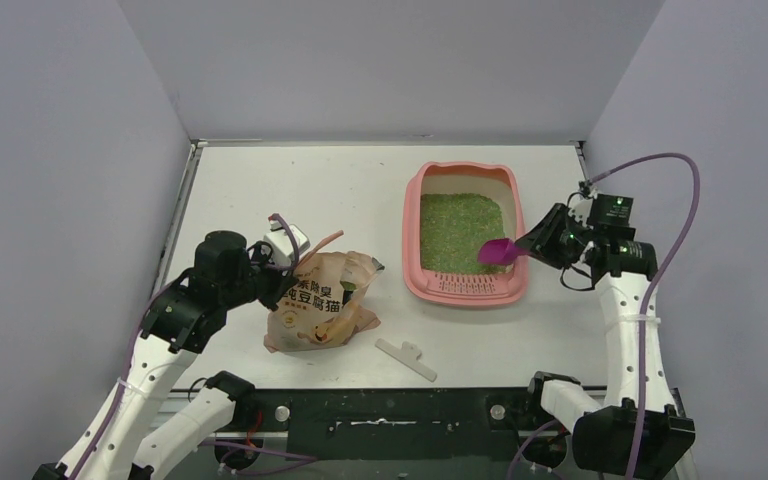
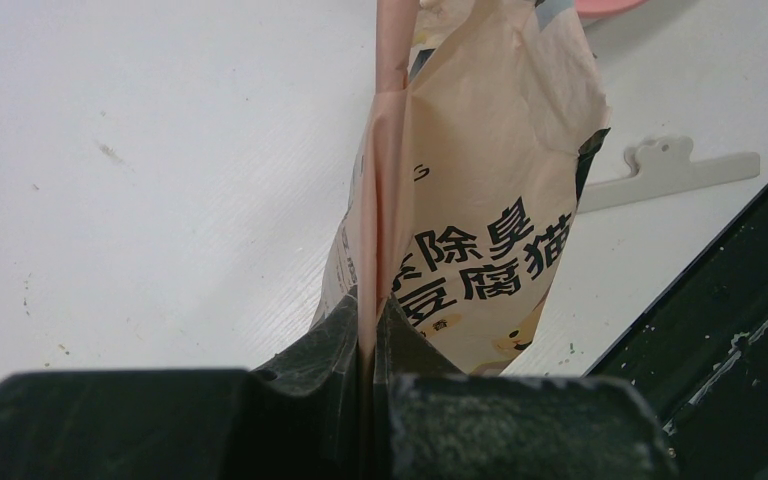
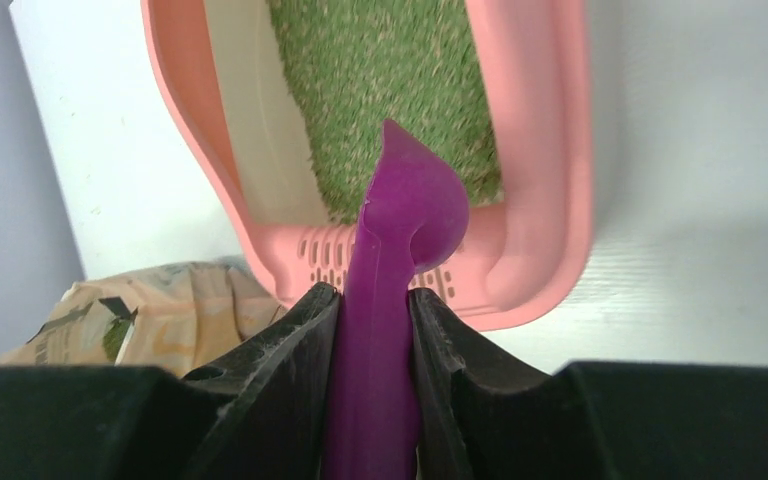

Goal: Fill the litter box with clean litter
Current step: Pour the cat litter into the litter box.

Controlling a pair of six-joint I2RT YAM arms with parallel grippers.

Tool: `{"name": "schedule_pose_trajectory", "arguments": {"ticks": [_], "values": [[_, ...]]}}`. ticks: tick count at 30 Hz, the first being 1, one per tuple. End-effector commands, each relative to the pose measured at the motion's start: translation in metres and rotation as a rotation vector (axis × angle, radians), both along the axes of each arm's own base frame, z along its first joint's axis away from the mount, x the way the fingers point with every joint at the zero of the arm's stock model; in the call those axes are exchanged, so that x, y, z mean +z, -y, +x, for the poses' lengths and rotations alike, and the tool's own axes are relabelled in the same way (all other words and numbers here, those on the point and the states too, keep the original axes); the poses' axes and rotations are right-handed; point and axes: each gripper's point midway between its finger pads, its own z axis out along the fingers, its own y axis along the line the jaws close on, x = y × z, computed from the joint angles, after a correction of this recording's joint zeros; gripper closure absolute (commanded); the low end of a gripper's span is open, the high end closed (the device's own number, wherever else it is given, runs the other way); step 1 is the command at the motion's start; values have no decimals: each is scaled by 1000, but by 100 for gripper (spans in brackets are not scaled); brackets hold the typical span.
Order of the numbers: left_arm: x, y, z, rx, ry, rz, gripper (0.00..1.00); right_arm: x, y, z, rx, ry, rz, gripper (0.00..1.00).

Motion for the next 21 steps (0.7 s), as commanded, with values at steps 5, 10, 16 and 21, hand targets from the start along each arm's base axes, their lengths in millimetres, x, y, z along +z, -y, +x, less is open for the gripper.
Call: {"name": "schedule_pose_trajectory", "arguments": {"ticks": [5,10,16,21], "values": [[43,16,9,-37,146,-111,100,63,9,23,115,152,-210,100],[45,17,9,-45,144,-115,100,93,-47,25,277,228,-14,100],[44,17,10,-43,144,-113,100,135,-117,9,493,324,230,100],[45,18,12,-43,143,-112,100,141,-158,-6,633,317,302,100]]}}
